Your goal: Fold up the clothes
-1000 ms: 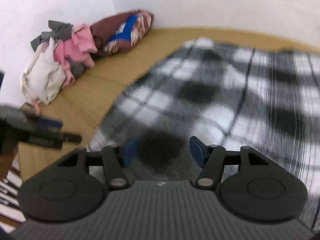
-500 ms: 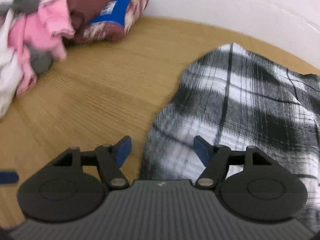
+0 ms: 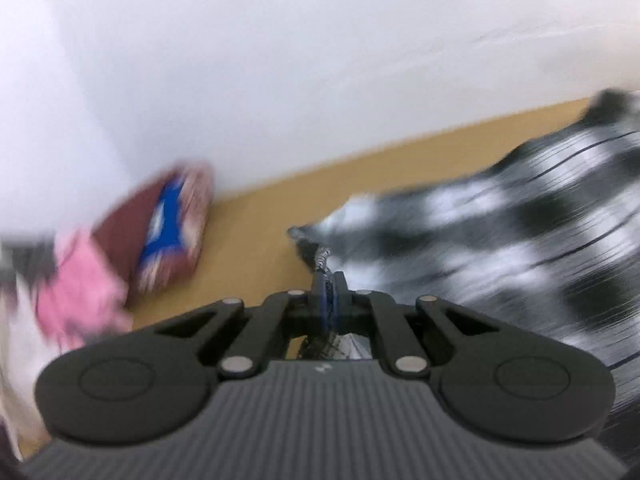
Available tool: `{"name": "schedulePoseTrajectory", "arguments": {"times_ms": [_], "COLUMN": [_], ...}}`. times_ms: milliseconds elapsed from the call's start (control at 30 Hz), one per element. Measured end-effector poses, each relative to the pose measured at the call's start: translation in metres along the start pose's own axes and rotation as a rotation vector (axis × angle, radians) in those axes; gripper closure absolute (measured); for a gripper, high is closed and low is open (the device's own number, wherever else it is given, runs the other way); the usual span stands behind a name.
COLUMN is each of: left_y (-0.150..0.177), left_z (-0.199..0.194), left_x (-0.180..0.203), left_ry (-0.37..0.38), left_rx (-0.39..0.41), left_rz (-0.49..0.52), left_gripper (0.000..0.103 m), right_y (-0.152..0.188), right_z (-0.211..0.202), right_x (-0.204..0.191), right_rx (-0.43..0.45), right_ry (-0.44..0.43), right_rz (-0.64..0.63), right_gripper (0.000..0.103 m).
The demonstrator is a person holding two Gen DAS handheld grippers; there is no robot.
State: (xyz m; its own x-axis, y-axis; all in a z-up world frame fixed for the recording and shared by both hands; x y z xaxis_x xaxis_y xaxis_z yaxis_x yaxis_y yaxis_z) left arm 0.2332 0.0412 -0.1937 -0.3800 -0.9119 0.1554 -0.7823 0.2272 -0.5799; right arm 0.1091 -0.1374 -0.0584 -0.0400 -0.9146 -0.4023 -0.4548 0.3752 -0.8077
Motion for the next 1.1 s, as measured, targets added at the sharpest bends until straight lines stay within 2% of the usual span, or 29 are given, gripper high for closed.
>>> {"name": "schedulePoseTrajectory", "arguments": {"times_ms": [100,233,267,333,400,433,467,533,633,767,800,833,867,967,1100], "left_y": [-0.014,-0.023,-0.024,-0.027,-0.027,-0.025,-0.023,-0.019,-0.015,-0.008,-0.008,-0.007,-0.007,-0.006,-0.008], "left_z": [0.016,0.037,0.041,0.048,0.050,0.051,0.052,0.053,0.051,0.047,0.047,0.046,0.044,0.041,0.043], "left_x": [0.018,0.045,0.052,0.067,0.079,0.083,0.087,0.094,0.096,0.094,0.094,0.094,0.094,0.094,0.096], "left_ry": [0.053,0.118,0.140,0.184,0.223,0.227,0.229,0.234,0.234,0.258,0.255,0.250,0.248,0.252,0.264], "left_rx": [-0.009,-0.036,-0.040,-0.050,-0.047,-0.052,-0.058,-0.070,-0.072,-0.080,-0.081,-0.080,-0.076,-0.069,-0.072], "left_rz": [0.026,0.056,0.058,0.061,0.065,0.074,0.083,0.101,0.108,0.074,0.068,0.066,0.066,0.068,0.059], "left_gripper": [0.034,0.034,0.034,0.034,0.034,0.034,0.034,0.034,0.034,0.034,0.034,0.034,0.034,0.033,0.033], "right_y": [-0.029,-0.050,-0.052,-0.047,-0.032,-0.022,-0.009,0.016,0.040,0.057,0.058,0.058,0.056,0.037,0.006], "right_z": [-0.028,-0.048,-0.050,-0.048,-0.037,-0.030,-0.022,-0.007,0.020,0.051,0.055,0.057,0.055,0.024,-0.034], "right_x": [0.050,0.114,0.126,0.139,0.138,0.133,0.124,0.103,0.081,0.070,0.071,0.073,0.073,0.073,0.082], "right_rx": [0.096,0.163,0.154,0.084,-0.054,-0.120,-0.183,-0.252,-0.315,-0.365,-0.361,-0.350,-0.335,-0.203,-0.023], "right_ry": [0.134,0.345,0.369,0.336,0.228,0.184,0.148,0.100,0.099,0.162,0.174,0.180,0.185,0.184,0.282], "right_rz": [0.009,-0.005,0.002,0.045,0.101,0.098,0.073,0.006,-0.043,-0.091,-0.091,-0.082,-0.068,-0.071,-0.143], "right_gripper": [0.098,0.098,0.098,0.095,0.092,0.083,0.067,0.057,0.057,0.058,0.059,0.084,0.095,0.095,0.096]}}
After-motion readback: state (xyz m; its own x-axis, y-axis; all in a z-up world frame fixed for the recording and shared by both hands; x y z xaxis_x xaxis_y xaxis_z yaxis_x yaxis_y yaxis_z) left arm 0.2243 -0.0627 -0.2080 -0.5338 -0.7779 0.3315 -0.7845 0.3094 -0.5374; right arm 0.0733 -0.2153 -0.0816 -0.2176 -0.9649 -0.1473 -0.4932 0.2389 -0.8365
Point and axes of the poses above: each gripper's, at about its wrist camera, not at the fingertips, and z roughly the way its jaws point, x to its right, y to its underside, the point moved 4 cm from there along z, roughly the way its jaws point, and after that the axes turned 1 degree about x, right-handed, at the moved point
